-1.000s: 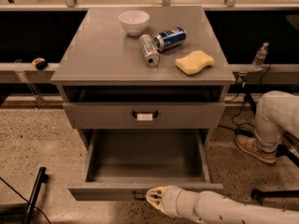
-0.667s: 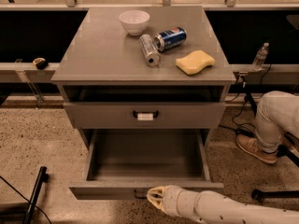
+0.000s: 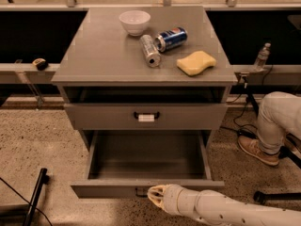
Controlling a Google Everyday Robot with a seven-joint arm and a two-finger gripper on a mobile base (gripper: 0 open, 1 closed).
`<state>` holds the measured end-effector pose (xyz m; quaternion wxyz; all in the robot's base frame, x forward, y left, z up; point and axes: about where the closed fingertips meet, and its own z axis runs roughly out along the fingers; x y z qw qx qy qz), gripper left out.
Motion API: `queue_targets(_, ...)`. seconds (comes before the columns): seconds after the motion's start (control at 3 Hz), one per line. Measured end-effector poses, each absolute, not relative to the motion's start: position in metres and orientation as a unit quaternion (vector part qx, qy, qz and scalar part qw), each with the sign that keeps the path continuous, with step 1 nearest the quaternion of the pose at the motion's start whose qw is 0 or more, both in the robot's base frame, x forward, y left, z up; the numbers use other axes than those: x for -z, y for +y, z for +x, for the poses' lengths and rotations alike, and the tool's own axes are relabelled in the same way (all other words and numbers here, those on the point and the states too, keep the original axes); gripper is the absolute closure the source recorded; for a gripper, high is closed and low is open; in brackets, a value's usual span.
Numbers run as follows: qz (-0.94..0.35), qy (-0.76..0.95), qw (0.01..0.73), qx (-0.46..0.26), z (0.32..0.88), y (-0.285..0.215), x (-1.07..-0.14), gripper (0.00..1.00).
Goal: Close middle drawer
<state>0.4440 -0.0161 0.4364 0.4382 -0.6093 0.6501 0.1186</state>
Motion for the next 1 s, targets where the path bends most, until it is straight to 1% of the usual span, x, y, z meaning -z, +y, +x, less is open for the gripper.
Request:
queue_targets(0.67,-0.605,0.637,0.467,-0.097,0.491,-0.023,-0.458,1.0)
queue_targets(1.0,-0.604,0.633,0.477,-0.088,0.523,-0.029,-0.473,1.0)
